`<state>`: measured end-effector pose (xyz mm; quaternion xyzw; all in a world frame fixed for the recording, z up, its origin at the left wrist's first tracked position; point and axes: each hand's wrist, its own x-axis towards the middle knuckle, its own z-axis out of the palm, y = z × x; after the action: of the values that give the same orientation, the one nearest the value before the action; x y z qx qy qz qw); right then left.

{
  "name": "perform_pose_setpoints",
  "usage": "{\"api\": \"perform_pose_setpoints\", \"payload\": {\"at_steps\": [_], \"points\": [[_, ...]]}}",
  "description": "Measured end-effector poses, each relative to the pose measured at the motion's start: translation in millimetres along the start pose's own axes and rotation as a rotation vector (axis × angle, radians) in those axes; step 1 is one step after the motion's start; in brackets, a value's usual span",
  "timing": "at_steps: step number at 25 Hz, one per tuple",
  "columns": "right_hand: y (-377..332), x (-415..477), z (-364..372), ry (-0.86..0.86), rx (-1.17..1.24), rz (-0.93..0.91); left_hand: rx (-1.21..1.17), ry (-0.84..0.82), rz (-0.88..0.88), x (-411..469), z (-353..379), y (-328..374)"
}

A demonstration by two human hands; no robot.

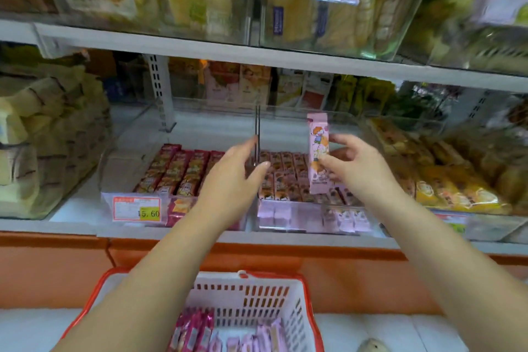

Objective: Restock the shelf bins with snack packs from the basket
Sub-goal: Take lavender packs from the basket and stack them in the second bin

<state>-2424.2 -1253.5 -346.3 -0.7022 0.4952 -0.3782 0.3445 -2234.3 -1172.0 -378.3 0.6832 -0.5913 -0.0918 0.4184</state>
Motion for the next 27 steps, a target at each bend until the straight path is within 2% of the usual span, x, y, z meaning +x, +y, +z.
{"api": "perform_pose_setpoints", "payload": {"at_steps": [3,7,9,12,15,17,19,20,21,23,25,27], "points": [[28,29,14,-0.017,-0.237,0.057,-0.017,-0.091,-0.047,6,15,-12],[42,46,38,-0.311,-0.553,0.172,-0.083,-0.065,-0.082,9,16,-21],[41,48,44,-0.382,-0.675,0.168,-0.088,-0.066,-0.072,9,16,-22],[39,48,47,-0.397,-0.754,0.163,-0.079,-0.059,-0.068,8,17,-23],[32,41,42,-0.458,-0.727,0.212,-0.121,-0.064,-0.087,9,15,-20],[20,31,35,-0.312,-0.576,0.166,-0.220,-0.030,-0.084,-1,6,-15],[3,5,28,-0.019,-0.334,-0.039,-0.300,0.132,-0.027,-28,-6,-17],[-6,-13,26,0.084,-0.196,-0.146,-0.344,0.217,-0.010,-47,-8,-24],[-12,-32,30,0.103,-0.086,-0.201,-0.390,0.261,-0.032,-70,-6,-36],[-3,-70,55,-0.065,-0.013,-0.153,-0.456,0.173,-0.212,-114,13,-70],[39,-100,98,-0.464,-0.240,0.039,-0.394,-0.070,-0.463,-158,46,-113],[103,-128,137,-0.778,-0.406,0.299,-0.284,-0.281,-0.609,-201,75,-146]]}}
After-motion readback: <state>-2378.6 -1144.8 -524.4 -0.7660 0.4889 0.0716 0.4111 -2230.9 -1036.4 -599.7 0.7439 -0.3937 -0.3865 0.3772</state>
